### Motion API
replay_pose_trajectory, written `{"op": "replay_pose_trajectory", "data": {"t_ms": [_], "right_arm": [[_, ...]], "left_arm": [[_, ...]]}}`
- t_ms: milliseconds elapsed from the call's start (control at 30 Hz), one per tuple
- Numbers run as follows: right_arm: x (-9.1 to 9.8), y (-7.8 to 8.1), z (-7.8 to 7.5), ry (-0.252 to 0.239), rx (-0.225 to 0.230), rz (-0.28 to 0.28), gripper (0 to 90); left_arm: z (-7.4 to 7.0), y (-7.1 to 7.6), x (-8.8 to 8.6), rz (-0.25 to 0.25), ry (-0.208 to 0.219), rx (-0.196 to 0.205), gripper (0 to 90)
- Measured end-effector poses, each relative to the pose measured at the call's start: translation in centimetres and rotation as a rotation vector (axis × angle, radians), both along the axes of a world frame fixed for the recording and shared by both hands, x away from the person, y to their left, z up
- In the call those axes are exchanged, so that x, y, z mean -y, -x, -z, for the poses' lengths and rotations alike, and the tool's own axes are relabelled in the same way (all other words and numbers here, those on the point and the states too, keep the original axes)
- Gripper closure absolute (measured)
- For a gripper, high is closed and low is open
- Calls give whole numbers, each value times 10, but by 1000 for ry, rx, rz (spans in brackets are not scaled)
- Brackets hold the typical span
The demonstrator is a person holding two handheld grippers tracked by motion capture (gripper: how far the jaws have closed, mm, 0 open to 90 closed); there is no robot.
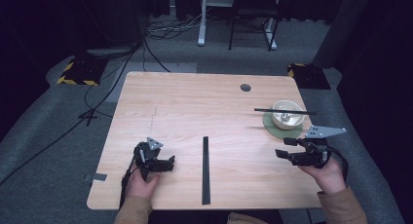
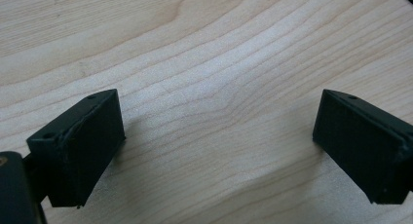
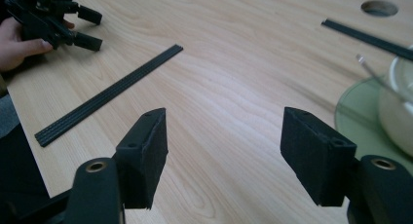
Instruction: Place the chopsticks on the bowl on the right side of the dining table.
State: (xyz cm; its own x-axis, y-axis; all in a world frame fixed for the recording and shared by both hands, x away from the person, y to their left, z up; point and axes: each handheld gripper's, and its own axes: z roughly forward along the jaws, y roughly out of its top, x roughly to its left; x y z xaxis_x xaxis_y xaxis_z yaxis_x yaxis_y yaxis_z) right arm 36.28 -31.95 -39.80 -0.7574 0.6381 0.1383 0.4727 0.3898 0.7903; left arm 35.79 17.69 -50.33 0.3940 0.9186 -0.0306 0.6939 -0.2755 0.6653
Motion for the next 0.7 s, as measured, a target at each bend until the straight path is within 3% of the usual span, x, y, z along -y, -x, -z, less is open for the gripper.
{"op": "replay_pose_trajectory", "data": {"t_ms": [33, 233, 700], "right_arm": [[-2, 0, 9, 9, -20, -4, 345], [-8, 0, 29, 47, -63, -4, 347], [-23, -6, 71, 168, -117, -8, 347]], "left_arm": [[0, 0, 0, 0, 0, 0, 49], [0, 0, 0, 0, 0, 0, 49], [0, 0, 0, -1, 2, 0, 49]]}}
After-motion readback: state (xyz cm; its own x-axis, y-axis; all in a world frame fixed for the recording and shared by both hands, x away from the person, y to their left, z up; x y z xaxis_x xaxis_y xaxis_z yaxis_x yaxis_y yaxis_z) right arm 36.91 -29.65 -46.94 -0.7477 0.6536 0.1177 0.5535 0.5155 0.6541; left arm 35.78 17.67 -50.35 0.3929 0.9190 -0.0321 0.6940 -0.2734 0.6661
